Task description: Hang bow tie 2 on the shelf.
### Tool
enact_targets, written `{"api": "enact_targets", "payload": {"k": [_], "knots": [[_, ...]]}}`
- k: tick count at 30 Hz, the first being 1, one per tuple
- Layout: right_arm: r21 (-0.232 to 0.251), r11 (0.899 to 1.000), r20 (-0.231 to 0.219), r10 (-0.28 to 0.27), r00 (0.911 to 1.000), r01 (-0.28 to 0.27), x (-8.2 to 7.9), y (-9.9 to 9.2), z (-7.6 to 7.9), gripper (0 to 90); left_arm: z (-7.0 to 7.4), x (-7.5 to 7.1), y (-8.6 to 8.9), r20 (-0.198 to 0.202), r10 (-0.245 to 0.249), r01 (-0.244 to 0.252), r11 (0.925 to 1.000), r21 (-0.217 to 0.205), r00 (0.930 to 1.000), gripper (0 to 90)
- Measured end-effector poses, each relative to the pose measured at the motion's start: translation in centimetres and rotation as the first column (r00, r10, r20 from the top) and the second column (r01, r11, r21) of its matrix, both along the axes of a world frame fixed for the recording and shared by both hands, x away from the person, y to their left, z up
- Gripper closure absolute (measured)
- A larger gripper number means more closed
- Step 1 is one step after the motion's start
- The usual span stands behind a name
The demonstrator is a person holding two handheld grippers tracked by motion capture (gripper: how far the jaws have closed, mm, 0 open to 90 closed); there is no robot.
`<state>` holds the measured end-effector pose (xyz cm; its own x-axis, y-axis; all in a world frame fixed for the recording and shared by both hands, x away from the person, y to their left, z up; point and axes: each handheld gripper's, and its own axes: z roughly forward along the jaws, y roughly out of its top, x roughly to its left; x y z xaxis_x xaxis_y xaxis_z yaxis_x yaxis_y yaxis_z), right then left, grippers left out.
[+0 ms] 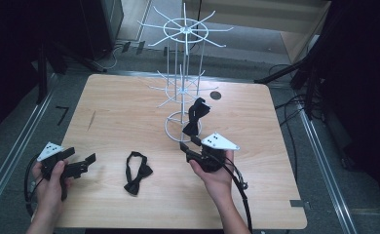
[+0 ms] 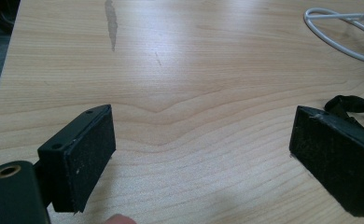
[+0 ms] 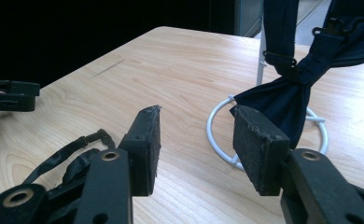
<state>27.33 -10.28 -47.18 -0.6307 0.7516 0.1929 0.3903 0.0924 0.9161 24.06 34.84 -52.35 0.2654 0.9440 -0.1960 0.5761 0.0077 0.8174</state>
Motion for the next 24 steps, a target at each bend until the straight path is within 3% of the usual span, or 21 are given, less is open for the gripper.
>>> {"api": "enact_targets", "payload": {"k": [24], "knots": [[-0.014,0.998,-0.016,0.060,0.9981,-0.060,-0.4,2.9,-0.9,53.1,0.0,0.0,0.0,0.000,0.000,0.000,1.0000,0.001,1.0000,7.7]]}}
